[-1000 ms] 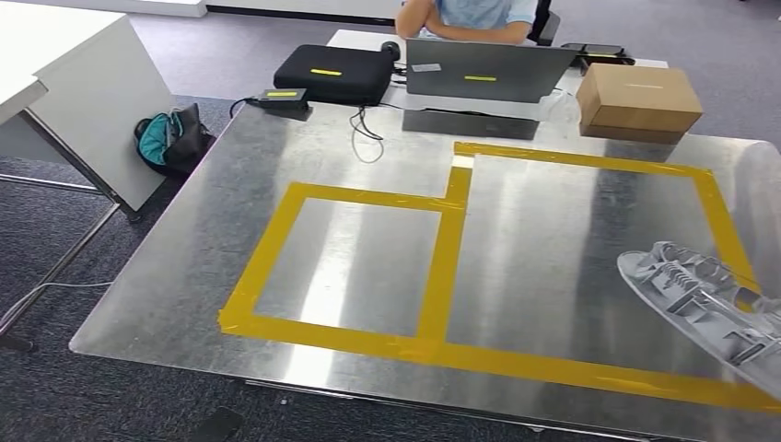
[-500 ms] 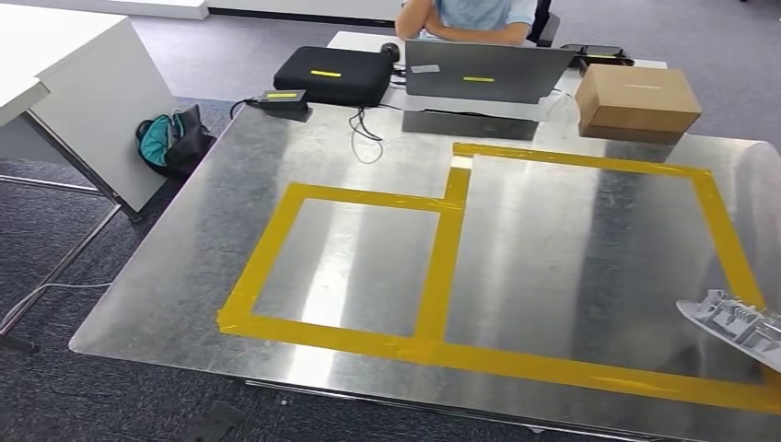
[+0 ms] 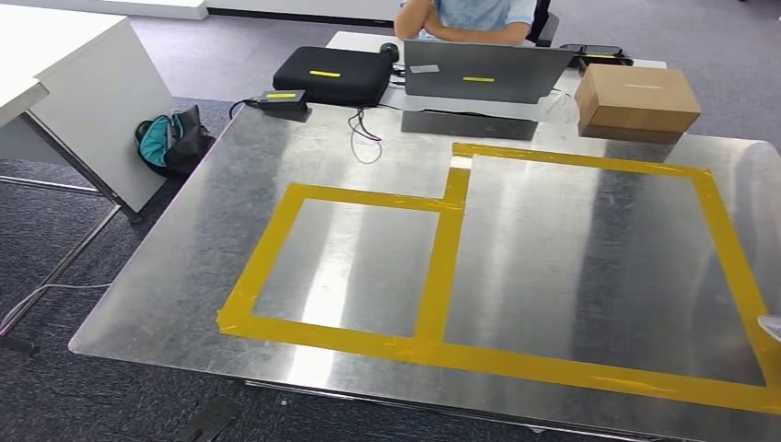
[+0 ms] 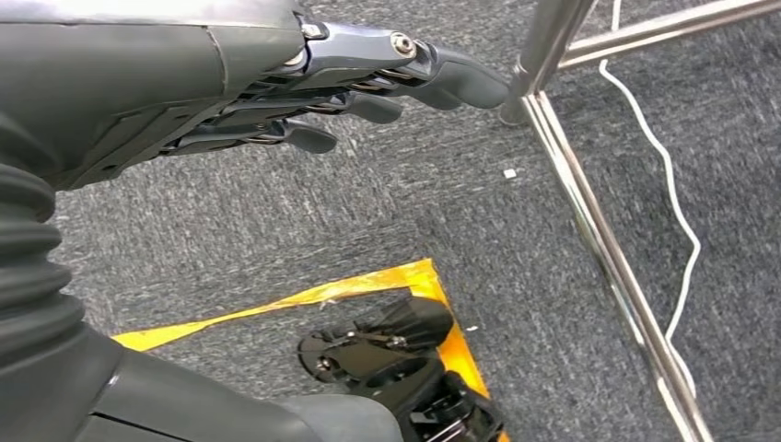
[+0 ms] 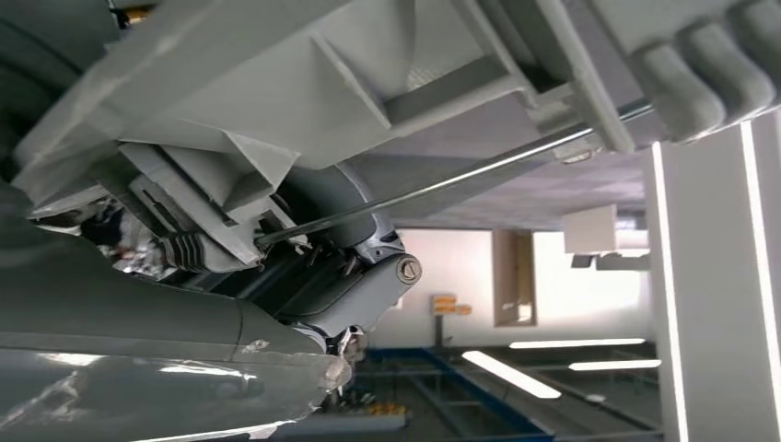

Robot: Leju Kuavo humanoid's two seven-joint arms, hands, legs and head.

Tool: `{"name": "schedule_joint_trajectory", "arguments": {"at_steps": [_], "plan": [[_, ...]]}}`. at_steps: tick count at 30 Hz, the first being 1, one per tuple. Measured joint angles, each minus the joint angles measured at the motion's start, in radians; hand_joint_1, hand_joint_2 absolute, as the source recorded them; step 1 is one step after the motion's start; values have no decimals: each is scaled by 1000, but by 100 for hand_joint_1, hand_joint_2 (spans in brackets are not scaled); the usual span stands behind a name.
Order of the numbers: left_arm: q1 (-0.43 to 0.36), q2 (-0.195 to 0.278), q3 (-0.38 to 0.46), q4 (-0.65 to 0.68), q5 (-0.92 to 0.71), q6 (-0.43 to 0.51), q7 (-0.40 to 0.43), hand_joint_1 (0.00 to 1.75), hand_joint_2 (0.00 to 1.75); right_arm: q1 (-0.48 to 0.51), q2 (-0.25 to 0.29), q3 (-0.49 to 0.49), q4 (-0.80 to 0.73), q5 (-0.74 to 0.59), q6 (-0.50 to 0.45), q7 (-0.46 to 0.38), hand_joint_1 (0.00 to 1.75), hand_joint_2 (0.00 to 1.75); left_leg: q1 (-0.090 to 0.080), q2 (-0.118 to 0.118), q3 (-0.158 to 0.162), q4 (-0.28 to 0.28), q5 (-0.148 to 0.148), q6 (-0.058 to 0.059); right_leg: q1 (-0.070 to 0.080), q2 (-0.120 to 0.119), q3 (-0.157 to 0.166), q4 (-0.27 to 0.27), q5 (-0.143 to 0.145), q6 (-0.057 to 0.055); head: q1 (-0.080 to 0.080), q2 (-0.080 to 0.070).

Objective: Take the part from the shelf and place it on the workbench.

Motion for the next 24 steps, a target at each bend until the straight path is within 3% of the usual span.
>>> {"name": "schedule_joint_trajectory", "arguments": {"at_steps": [7,17,24], "plan": [[-10,10,-40,23,9,4,12,0,175,198,-175,439,96,-6,-206,375,175,175,0,0,1,0,0,0,0,1,0,0,0,0,0,0],[-22,18,-92,30,17,-10,30,0,175,278,-469,961,195,-166,-247,618,175,175,0,0,2,0,2,0,1,0,-6,0,1,1,0,0],[-29,24,-120,37,18,-12,36,0,175,278,-602,1195,223,-205,-271,678,175,175,0,0,2,-1,2,0,1,0,0,0,1,1,0,0]]}}
